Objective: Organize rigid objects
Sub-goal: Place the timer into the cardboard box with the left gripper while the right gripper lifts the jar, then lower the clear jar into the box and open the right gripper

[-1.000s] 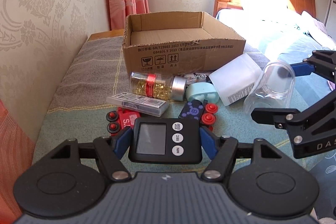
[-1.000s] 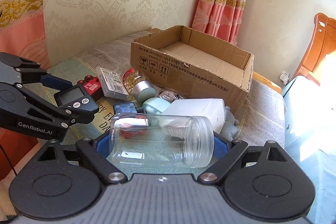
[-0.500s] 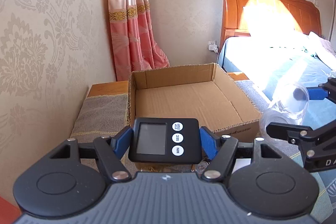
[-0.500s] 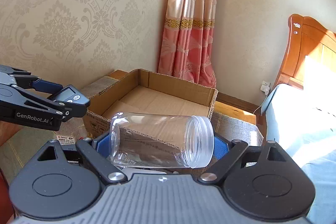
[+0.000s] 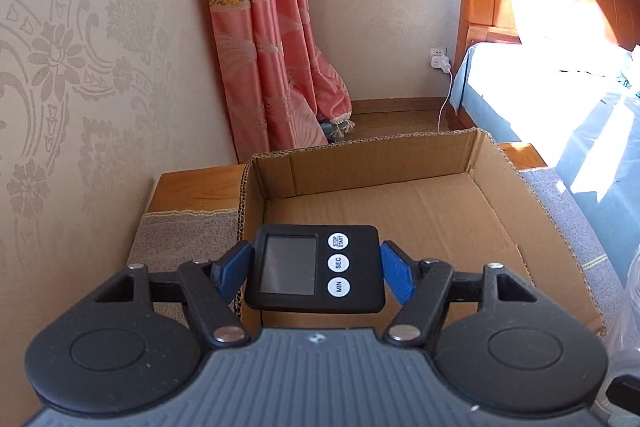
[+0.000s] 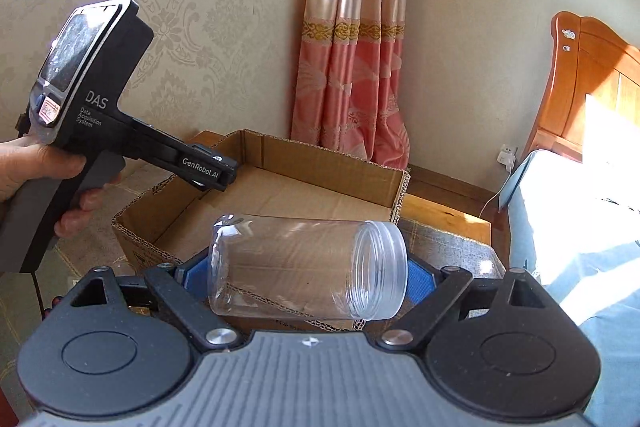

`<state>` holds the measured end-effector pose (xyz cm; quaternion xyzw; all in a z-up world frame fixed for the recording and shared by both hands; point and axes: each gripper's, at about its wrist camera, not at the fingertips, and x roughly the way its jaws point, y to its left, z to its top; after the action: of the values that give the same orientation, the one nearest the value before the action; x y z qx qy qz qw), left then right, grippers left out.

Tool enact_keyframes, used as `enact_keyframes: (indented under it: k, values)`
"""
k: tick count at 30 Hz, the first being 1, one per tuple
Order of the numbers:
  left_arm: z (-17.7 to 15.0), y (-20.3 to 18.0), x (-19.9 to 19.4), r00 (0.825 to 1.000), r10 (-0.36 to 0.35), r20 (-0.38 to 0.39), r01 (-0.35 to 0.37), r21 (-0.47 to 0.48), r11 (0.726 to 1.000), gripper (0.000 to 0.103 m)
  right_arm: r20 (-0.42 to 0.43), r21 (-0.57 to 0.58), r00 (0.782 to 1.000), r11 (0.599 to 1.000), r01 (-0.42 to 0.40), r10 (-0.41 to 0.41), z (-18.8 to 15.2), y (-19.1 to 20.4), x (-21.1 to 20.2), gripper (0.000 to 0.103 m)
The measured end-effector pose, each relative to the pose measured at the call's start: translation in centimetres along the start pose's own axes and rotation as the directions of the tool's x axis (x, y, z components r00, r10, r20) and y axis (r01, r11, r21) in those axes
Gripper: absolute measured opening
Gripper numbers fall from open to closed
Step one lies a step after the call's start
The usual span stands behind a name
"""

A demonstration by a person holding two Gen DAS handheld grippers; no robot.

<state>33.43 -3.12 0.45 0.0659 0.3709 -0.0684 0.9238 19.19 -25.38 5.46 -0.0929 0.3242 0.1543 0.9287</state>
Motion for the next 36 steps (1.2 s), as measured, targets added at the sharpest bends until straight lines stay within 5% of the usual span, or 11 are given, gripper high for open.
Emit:
enact_keyframes:
  k: [5, 12, 20, 36]
  values:
    - [0.9, 0.8, 1.0, 1.000, 0.024, 0.017, -0.024, -0.032, 0.999, 0.086, -0.012, -0.001, 1.000, 1.000, 0.007, -0.007, 0.6, -0.2, 0.9, 0.093]
    - [-1.4, 2.4, -3.2, 0.998, 0.017, 0.065, -0.013, -0.052, 0.999, 0.098, -0.042, 0.002, 0.999, 1.000, 0.013, -0.013, 1.4, 0.0, 2.4, 0.093]
    - [-5.7, 3.6, -8.7, 0.993, 0.053, 0.108, -0.042, -0.098, 0.994, 0.102, -0.081, 0.005, 0.996, 0.999, 0.035, -0.034, 2.5, 0.1, 4.3, 0.093]
    - [-12.4, 3.6, -10.7, 0.999, 0.031, 0.038, -0.027, -0.106, 0.994, 0.102, -0.215, 0.069, 0.974, 0.994, 0.085, -0.069, 6.2, -0.7, 13.4, 0.093]
